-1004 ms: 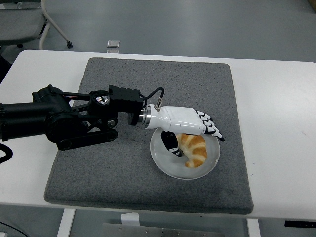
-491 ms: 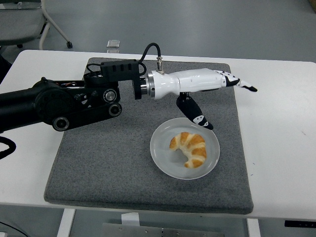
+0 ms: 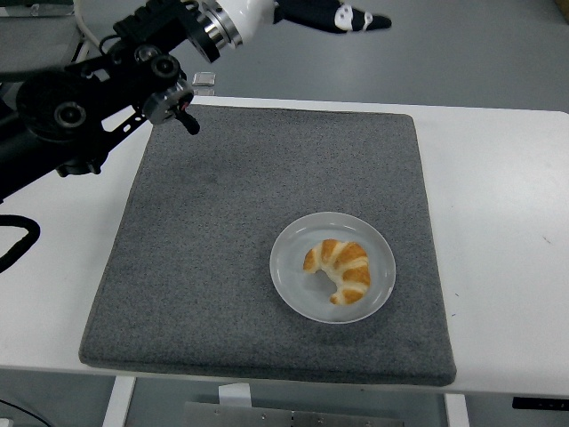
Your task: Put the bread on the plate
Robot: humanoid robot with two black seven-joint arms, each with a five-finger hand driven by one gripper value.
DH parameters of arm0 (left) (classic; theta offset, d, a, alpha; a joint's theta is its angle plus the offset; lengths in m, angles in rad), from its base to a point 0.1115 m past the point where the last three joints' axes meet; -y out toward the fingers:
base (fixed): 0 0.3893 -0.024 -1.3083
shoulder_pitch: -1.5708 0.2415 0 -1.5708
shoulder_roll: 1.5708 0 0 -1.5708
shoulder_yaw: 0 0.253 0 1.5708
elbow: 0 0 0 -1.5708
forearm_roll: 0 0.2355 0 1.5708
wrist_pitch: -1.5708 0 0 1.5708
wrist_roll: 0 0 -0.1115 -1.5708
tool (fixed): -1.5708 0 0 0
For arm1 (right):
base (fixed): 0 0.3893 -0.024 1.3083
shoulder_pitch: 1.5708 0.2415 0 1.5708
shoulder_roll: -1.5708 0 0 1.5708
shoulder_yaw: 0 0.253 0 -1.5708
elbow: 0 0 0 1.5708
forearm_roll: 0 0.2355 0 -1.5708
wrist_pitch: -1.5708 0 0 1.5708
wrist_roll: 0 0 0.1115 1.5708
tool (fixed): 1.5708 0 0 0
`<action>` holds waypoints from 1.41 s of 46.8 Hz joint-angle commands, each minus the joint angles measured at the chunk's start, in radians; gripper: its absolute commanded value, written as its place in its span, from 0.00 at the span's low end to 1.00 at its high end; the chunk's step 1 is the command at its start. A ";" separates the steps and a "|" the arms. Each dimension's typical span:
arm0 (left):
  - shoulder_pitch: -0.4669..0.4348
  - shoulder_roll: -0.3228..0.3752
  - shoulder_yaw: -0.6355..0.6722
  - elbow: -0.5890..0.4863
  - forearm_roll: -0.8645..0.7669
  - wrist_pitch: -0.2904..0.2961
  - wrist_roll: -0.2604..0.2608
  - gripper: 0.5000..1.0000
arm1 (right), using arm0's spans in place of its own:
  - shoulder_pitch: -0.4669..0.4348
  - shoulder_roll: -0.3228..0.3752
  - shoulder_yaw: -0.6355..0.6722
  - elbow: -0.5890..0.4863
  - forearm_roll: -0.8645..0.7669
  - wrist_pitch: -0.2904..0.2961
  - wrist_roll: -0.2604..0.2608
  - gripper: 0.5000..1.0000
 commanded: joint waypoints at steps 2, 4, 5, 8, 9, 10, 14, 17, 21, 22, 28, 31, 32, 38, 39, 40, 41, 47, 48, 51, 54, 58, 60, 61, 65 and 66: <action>-0.024 0.027 -0.024 0.074 -0.123 0.000 0.001 0.98 | 0.000 0.000 0.000 0.000 0.000 0.000 0.000 0.86; -0.034 0.041 -0.027 0.095 -0.190 0.000 0.003 0.98 | 0.000 0.000 0.000 0.000 0.000 0.000 0.000 0.86; -0.040 0.048 -0.028 0.106 -0.228 -0.002 0.003 0.98 | 0.000 0.000 0.000 0.000 0.000 0.000 0.000 0.86; -0.055 0.070 -0.028 0.138 -0.347 -0.004 0.003 0.98 | 0.000 0.000 0.000 0.000 0.000 0.000 0.000 0.86; -0.060 0.076 -0.028 0.149 -0.382 -0.004 0.004 0.98 | 0.000 0.000 0.000 0.000 0.000 0.000 0.000 0.86; -0.063 0.080 -0.028 0.161 -0.417 -0.004 0.004 0.98 | 0.000 0.000 0.000 0.000 0.000 0.000 0.000 0.86; -0.070 0.090 -0.028 0.217 -0.525 -0.005 0.020 0.98 | 0.000 0.000 0.000 0.000 0.000 0.000 0.000 0.86; -0.075 0.091 -0.030 0.261 -0.582 -0.005 0.041 0.98 | 0.000 0.000 0.000 0.000 0.000 0.000 0.000 0.86; -0.075 0.091 -0.031 0.321 -0.652 -0.004 0.081 0.98 | 0.000 0.000 0.000 0.000 0.000 0.000 0.000 0.86; -0.075 0.091 -0.033 0.333 -0.672 -0.004 0.093 0.98 | 0.000 0.000 -0.002 0.000 0.000 0.000 0.000 0.86; -0.072 0.091 -0.030 0.404 -0.795 -0.002 0.167 0.98 | 0.000 0.000 0.000 0.000 0.000 0.000 0.000 0.86; -0.070 0.088 -0.030 0.433 -0.833 -0.002 0.192 0.98 | 0.000 0.000 0.000 0.000 0.000 0.000 0.000 0.86; -0.070 0.088 -0.030 0.441 -0.844 0.000 0.199 0.98 | 0.000 0.000 -0.002 0.000 0.000 0.000 0.000 0.86; -0.063 0.082 -0.030 0.487 -0.891 0.015 0.282 0.98 | 0.000 0.000 0.000 0.000 0.000 0.000 0.000 0.86; -0.061 0.080 -0.030 0.491 -0.898 0.019 0.297 0.98 | 0.000 0.000 0.000 0.000 0.000 0.000 0.000 0.86; -0.060 0.080 -0.031 0.496 -0.905 0.024 0.311 0.98 | 0.000 0.000 0.000 0.000 0.000 0.000 0.000 0.86; -0.057 0.079 -0.031 0.499 -0.913 0.027 0.320 0.98 | 0.000 0.000 0.000 0.000 0.000 0.000 0.000 0.86; -0.028 0.076 -0.034 0.511 -0.999 0.026 0.322 0.98 | 0.000 0.000 0.000 0.000 0.000 0.000 0.000 0.86; -0.021 0.076 -0.036 0.511 -1.020 0.023 0.317 0.99 | 0.000 0.000 0.000 0.000 0.000 -0.002 0.000 0.86; 0.000 0.076 -0.059 0.513 -1.083 0.015 0.305 0.99 | 0.000 0.000 0.000 0.000 0.000 0.000 0.000 0.86; 0.031 0.076 -0.100 0.513 -1.114 -0.002 0.290 0.99 | 0.000 0.000 0.000 0.000 0.000 0.000 0.000 0.86; 0.069 0.074 -0.152 0.513 -1.112 -0.045 0.271 0.99 | 0.000 0.000 0.000 0.000 0.000 0.000 0.000 0.86; 0.083 0.076 -0.168 0.513 -1.112 -0.068 0.265 0.99 | 0.000 0.000 -0.003 0.000 0.000 0.002 0.000 0.86; 0.089 0.074 -0.171 0.513 -1.112 -0.080 0.262 0.99 | 0.000 0.000 -0.005 0.000 0.002 0.003 0.000 0.86; 0.109 0.074 -0.173 0.513 -1.114 -0.137 0.238 0.99 | 0.000 0.000 -0.005 0.000 0.002 0.006 0.000 0.86; 0.114 0.074 -0.173 0.513 -1.112 -0.149 0.229 0.99 | 0.000 0.000 -0.005 0.000 0.002 0.006 0.000 0.86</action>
